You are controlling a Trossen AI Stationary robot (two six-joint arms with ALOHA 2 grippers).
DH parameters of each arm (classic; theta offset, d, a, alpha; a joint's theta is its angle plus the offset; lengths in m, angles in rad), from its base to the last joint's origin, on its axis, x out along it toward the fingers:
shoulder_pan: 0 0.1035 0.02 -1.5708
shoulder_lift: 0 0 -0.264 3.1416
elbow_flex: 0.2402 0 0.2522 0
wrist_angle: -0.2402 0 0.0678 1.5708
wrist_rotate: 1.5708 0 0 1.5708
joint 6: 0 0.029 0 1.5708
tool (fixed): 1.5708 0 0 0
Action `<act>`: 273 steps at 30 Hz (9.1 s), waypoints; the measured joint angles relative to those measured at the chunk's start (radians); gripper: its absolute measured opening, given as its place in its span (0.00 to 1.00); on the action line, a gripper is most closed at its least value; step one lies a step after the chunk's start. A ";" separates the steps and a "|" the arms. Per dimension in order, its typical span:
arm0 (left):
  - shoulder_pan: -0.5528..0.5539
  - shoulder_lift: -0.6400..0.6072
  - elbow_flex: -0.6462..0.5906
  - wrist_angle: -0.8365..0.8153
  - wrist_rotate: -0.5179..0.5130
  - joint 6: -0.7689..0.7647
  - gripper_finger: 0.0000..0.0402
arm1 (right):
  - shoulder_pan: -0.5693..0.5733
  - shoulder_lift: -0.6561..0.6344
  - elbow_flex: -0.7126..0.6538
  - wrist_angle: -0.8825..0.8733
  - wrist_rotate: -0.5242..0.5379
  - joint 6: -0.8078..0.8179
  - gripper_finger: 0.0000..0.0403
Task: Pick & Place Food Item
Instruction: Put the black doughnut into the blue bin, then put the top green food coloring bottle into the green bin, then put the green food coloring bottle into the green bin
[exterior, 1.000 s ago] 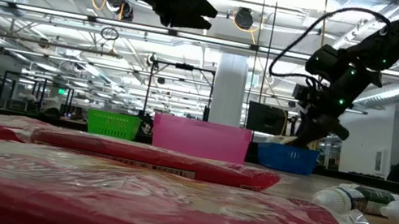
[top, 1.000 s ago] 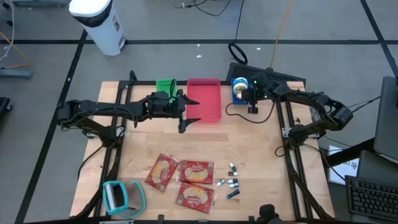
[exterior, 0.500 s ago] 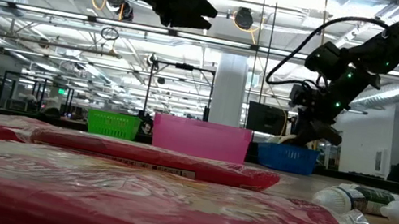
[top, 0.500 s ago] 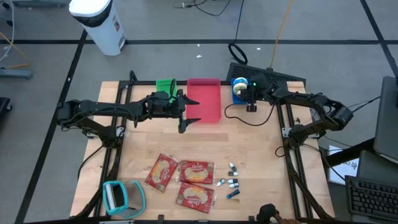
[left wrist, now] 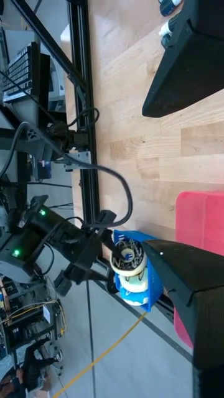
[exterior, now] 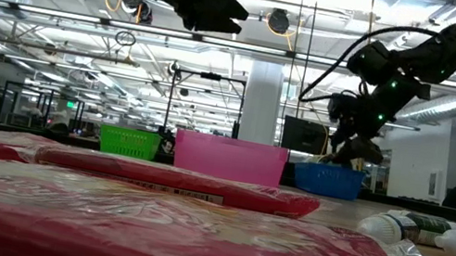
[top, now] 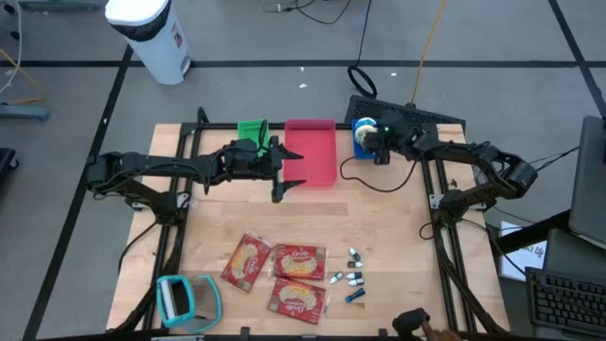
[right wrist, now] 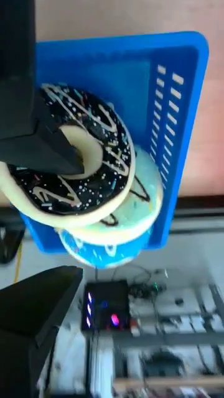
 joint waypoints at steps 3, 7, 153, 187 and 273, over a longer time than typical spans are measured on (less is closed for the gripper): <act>0.000 0.000 0.000 0.000 0.000 0.000 0.84 | 0.018 0.000 0.000 0.033 0.021 -0.050 0.62; 0.000 0.000 0.000 0.000 0.000 0.000 0.84 | 0.038 0.000 0.000 0.067 0.021 -0.011 0.62; -0.127 0.322 0.000 0.539 -0.145 -0.801 0.16 | 1.093 -0.025 0.000 0.426 0.706 0.502 0.36; 0.439 0.253 -0.001 -0.384 -0.447 -0.858 0.16 | 1.035 -0.438 -0.477 0.754 0.720 0.549 0.36; -0.287 0.103 0.000 0.031 -0.531 -0.651 0.63 | 1.451 0.279 -0.073 0.085 0.179 1.480 0.34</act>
